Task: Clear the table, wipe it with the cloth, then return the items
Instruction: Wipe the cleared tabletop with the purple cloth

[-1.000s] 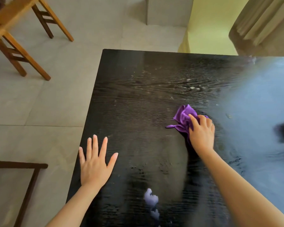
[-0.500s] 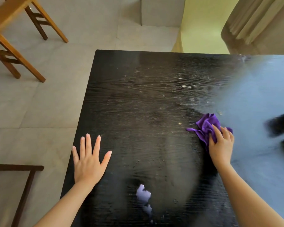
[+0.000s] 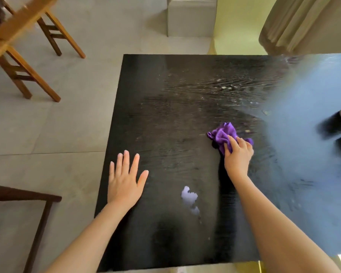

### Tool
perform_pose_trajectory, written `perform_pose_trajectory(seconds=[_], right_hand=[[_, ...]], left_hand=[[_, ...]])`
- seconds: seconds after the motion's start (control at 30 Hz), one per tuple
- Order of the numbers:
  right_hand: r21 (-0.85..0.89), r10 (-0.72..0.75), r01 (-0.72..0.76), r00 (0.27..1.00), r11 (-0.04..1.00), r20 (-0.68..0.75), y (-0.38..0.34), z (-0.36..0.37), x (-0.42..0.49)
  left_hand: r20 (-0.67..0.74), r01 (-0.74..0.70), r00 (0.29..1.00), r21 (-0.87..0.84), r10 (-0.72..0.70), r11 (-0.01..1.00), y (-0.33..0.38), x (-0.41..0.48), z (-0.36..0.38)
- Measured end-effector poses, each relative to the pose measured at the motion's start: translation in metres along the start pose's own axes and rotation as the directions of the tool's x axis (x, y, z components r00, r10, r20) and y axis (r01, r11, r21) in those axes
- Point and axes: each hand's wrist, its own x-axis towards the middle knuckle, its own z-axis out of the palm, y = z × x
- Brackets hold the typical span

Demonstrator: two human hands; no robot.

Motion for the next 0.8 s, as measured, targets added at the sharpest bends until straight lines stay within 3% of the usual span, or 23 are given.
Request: perform_pose_trajectory(seconds=[0.3,0.4,0.47,0.67,0.8], right_hand=[[0.002,-0.176,0.177,0.980,0.984,0.094,-0.103,0.016,-0.083],[0.025,-0.224,0.226,0.937,0.974,0.266,-0.135,0.013,-0.115],[0.022,-0.289,0.297,0.906,0.955,0.308,-0.142,0.008,-0.131],[0.044,-0.517,0.530,0.800,0.847,0.306,-0.097,-0.014,-0.167],[-0.025,-0.520,0.536,0.828,0.844,0.210,-0.048,-0.039,-0.158]], left_hand=[[-0.047,-0.061,0.997,0.004,0.061,0.998,0.004,-0.118,0.028],[-0.044,-0.070,0.997,0.014,0.071,0.997,0.006,-0.140,0.034],[-0.047,-0.086,0.995,0.021,0.087,0.996,0.003,-0.149,0.035],[-0.048,-0.092,0.995,-0.005,0.092,0.996,-0.003,-0.153,0.035],[-0.070,-0.085,0.994,-0.002,0.085,0.996,-0.002,-0.153,0.036]])
